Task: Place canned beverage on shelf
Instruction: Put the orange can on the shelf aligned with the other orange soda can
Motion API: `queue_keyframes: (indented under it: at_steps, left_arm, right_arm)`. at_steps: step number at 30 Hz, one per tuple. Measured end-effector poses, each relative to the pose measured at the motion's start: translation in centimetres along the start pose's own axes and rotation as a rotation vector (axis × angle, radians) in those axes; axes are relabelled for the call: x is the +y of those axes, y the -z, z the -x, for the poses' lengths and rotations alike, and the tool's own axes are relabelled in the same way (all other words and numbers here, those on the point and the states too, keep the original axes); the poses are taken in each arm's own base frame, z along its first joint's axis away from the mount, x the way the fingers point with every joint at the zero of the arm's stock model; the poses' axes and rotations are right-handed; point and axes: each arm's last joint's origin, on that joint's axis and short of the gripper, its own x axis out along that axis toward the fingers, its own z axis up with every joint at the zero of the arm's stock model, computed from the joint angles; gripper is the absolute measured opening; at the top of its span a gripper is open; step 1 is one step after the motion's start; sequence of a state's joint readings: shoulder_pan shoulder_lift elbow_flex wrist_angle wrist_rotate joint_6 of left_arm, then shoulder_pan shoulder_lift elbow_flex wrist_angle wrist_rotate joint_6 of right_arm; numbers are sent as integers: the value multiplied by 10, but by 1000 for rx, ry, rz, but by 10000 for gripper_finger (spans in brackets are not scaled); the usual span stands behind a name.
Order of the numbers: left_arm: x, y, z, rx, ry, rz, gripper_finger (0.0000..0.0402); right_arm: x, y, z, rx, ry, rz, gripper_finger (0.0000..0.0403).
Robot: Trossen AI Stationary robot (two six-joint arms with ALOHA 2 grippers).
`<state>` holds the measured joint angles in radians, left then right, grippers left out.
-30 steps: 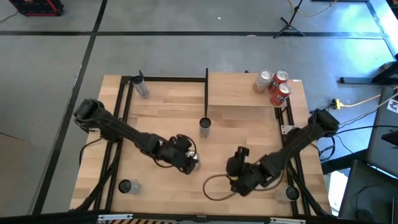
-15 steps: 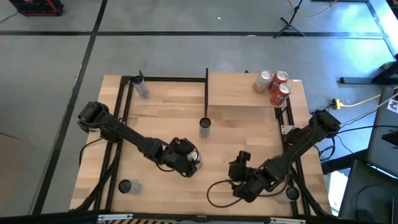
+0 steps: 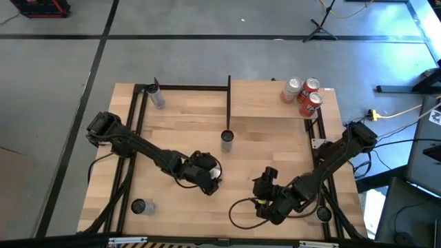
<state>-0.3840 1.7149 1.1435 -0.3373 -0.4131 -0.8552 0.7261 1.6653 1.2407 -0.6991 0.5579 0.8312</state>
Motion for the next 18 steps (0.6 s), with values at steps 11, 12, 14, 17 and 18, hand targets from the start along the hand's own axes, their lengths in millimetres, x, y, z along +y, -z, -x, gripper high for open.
queue_keyframes:
  at_steps: [11, 12, 14, 17, 18]
  left_arm:
    - [-15, -32, 21, -11, 120, -130, 373]
    - [-15, -35, 26, -12, 119, -137, 373]
    - [-16, -46, 36, -36, 133, -135, 373]
    - [-12, -55, 56, -44, 137, -140, 373]
    - [-10, -57, 63, -47, 139, -138, 373]
  right_arm:
    - [1, 1, 0, 52, -49, 0, 328]
    - [1, 2, 0, 56, -51, 1, 328]
    - [2, 2, 0, 60, -53, 3, 328]
    - [2, 2, 0, 65, -58, 3, 328]
    - [2, 2, 0, 65, -58, 4, 328]
